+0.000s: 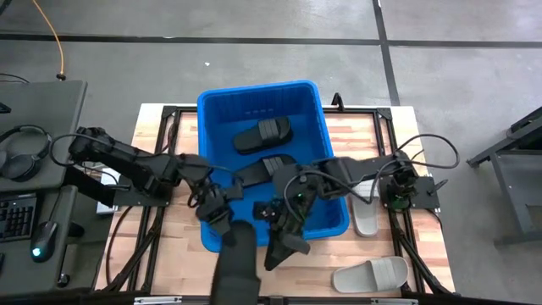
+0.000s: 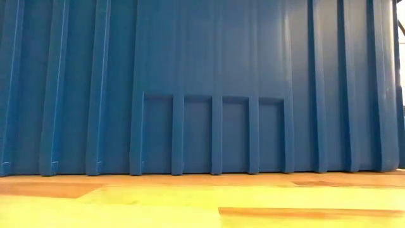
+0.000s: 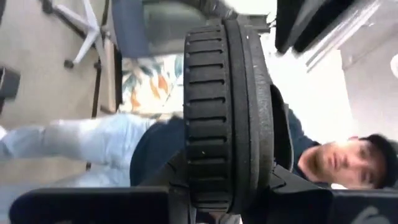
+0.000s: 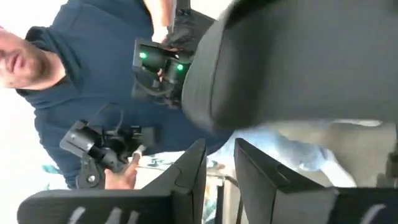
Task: Pick and place slides into bin
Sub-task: Put the black slide into the blue container
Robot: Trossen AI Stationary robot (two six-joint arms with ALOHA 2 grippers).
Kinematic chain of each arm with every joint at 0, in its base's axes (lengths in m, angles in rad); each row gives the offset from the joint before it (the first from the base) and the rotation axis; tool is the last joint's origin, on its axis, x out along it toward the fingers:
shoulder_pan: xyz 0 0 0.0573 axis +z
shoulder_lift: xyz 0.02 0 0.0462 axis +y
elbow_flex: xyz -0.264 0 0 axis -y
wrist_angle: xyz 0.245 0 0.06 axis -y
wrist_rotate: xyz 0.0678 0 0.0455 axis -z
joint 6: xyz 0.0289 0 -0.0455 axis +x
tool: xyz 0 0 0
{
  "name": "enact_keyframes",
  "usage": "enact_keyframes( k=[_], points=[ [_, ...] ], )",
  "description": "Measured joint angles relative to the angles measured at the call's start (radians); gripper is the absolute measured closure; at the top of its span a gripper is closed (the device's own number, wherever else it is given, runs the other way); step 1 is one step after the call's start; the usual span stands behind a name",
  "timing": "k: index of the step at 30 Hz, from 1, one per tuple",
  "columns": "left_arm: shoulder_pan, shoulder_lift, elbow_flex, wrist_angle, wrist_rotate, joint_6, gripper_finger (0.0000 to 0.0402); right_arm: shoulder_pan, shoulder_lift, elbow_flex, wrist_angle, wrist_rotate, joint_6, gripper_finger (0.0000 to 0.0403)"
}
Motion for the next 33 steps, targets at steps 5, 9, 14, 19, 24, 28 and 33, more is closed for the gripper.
enact_keyframes(
  k=[5,9,14,19,24,28,33],
  points=[
    [-0.005,-0.037,-0.001,-0.076,-0.006,0.007,0.0339,-0.019,-0.017,0.001,-0.109,0.055,-0.100,0.0321],
    [-0.002,-0.065,-0.001,-0.161,-0.028,0.063,0.0339,-0.049,-0.037,0.001,-0.201,0.142,-0.160,0.0320],
    [0.010,-0.110,0.000,-0.312,-0.131,0.197,0.0340,-0.081,-0.064,0.001,-0.382,0.371,-0.236,0.0320],
    [0.042,-0.164,-0.002,-0.466,-0.270,0.324,0.0340,-0.090,-0.098,0.001,-0.581,0.702,-0.200,0.0320],
    [0.086,-0.224,-0.002,-0.540,-0.441,0.387,0.0340,-0.097,-0.123,0.001,-0.745,0.846,-0.070,0.0318],
    [0.116,-0.275,-0.001,-0.556,-0.643,0.386,0.0340,-0.094,-0.130,0.000,-0.897,0.888,-0.034,0.0316],
    [0.147,-0.303,-0.001,-0.588,-0.841,0.335,0.0341,-0.082,-0.131,-0.022,-0.875,0.914,-0.131,0.0316]
  ],
)
